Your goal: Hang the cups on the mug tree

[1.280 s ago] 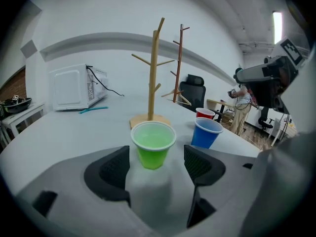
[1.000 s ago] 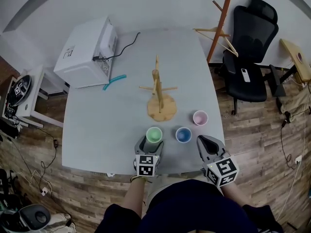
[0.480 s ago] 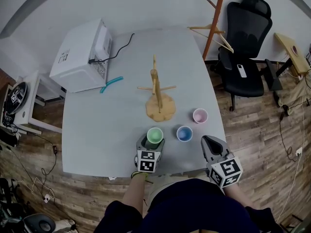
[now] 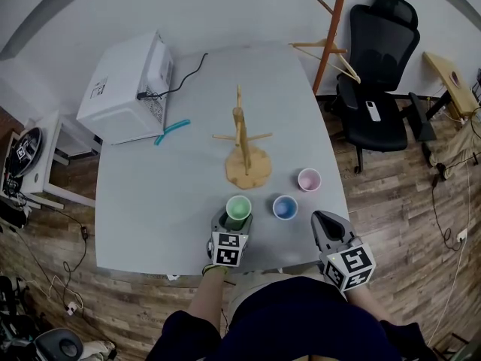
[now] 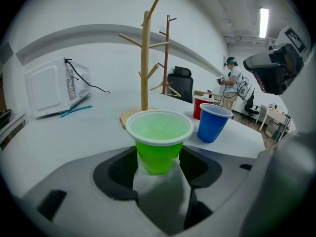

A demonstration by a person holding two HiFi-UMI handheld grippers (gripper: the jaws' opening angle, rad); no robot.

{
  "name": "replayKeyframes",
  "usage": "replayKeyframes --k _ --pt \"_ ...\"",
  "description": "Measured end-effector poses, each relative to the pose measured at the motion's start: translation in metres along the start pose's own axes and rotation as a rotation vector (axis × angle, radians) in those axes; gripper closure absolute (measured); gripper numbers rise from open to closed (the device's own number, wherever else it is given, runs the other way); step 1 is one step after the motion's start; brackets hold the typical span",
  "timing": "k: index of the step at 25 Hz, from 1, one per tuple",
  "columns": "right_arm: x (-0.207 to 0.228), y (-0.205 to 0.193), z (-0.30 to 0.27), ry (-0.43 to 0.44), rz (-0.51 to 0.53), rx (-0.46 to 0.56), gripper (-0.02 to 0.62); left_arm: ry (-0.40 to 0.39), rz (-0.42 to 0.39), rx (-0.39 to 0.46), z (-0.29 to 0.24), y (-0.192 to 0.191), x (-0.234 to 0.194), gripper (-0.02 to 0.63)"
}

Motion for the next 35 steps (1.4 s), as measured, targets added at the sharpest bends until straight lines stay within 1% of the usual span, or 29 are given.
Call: replayKeyframes --k 4,11,18,26,35 --pt "0.000 0.000 0.000 0.007 0.001 -0.003 0.565 0.012 -0.021 0.025 0.003 0.004 0.000 0.328" --pt "-0.002 -0.002 0.000 0.025 0.003 0.010 0.565 0.028 -0.035 0.035 0.009 0.007 0.000 0.331" --pt "-0.005 -0.003 -0.002 0.032 -0.002 0.022 0.565 0.053 -0.074 0.086 0.019 0.023 -0.007 0.334" --pt "-0.007 -0.003 -0.004 0.037 -0.007 0.034 0.565 0.056 -0.098 0.102 0.027 0.038 -0.015 0.336" --pt "-0.005 -0.003 -0.002 0.031 -0.014 0.042 0.565 0.088 -0.147 0.109 0.035 0.056 -0.029 0.337"
Point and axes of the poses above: the fingertips, and each gripper's own axes: z backward along the fingers, x to its right, y out of its top, the point moved 8 cm from there along z, backward along the fingers, and after that the axes turned 1 degree about y, right-handed, at the moved point
